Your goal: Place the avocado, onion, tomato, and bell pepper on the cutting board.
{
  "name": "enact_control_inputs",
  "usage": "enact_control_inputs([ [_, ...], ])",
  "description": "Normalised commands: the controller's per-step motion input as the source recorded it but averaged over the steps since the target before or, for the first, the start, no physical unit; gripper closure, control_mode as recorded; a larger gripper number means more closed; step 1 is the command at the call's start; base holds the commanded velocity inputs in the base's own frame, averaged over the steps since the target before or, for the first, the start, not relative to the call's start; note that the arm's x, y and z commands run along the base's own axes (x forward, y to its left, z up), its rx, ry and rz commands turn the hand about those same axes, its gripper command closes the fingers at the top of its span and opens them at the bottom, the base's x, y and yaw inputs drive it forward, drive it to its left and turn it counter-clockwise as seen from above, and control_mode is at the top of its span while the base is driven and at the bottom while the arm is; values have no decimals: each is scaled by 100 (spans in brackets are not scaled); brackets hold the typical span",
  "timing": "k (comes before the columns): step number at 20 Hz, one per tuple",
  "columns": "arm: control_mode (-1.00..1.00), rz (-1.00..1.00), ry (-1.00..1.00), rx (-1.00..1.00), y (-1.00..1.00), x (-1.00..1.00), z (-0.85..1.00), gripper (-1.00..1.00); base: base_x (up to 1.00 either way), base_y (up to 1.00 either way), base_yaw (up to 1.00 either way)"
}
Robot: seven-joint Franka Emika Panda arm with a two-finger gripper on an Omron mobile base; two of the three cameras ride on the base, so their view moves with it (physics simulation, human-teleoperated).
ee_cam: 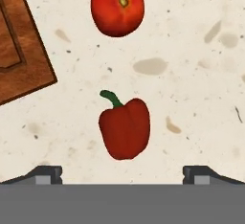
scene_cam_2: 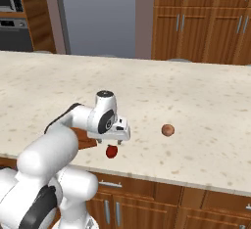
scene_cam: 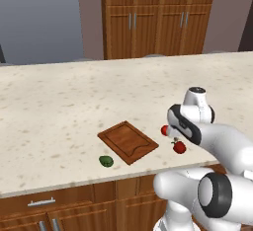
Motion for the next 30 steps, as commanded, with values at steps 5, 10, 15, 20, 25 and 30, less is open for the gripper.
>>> enact_control_inputs([
  [5,-100,0,5,0,0,0,-37,-100,0,0,0],
  [10,-100,0,6,0,0,5,-35,-100,0,0,0],
  [15,-100,0,5,0,0,15,-27,-100,0,0,0],
  [20,-100,0,5,0,0,20,-25,-100,0,0,0],
  [25,-100,0,3,0,0,9,-26,100,0,0,0],
  [30,-100,0,0,0,0,-10,7,100,0,0,0],
])
